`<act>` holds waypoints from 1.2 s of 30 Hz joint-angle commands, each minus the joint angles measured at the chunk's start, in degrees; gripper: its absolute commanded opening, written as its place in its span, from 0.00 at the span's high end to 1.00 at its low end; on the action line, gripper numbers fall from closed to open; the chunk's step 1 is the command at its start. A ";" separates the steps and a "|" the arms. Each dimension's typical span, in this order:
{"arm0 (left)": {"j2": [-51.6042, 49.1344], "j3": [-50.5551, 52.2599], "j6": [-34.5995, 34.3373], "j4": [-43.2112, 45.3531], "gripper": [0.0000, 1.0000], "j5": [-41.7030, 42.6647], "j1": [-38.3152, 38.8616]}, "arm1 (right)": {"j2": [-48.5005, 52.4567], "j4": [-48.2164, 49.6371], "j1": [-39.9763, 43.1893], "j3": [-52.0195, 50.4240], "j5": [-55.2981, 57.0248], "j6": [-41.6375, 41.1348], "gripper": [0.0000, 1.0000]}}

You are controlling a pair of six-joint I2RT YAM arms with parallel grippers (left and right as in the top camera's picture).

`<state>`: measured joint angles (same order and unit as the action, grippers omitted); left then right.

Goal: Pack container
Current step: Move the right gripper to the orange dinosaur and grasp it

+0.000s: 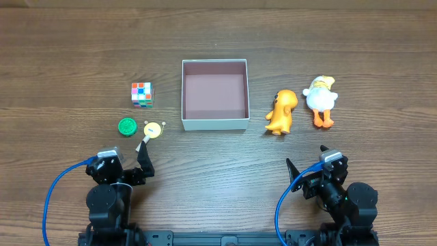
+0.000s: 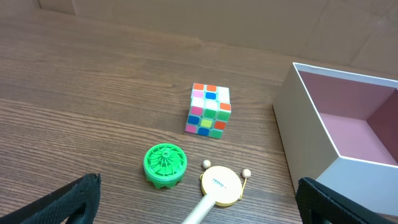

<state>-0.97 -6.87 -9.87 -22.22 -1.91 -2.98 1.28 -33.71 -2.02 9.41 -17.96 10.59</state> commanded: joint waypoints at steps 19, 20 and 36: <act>0.68 0.39 0.90 0.42 0.00 0.46 0.39 | -0.61 -1.09 -0.44 -0.24 0.57 0.35 0.00; 0.68 0.39 0.90 0.42 0.00 0.46 0.39 | -0.61 -1.09 -0.44 -0.24 0.57 0.35 0.00; 0.68 0.39 0.85 0.44 0.00 0.50 0.39 | -0.61 -0.31 -0.44 -0.24 0.59 0.37 0.00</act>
<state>-0.97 -6.87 -9.87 -22.22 -1.91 -2.98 1.28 -33.67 -2.02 9.41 -17.96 10.59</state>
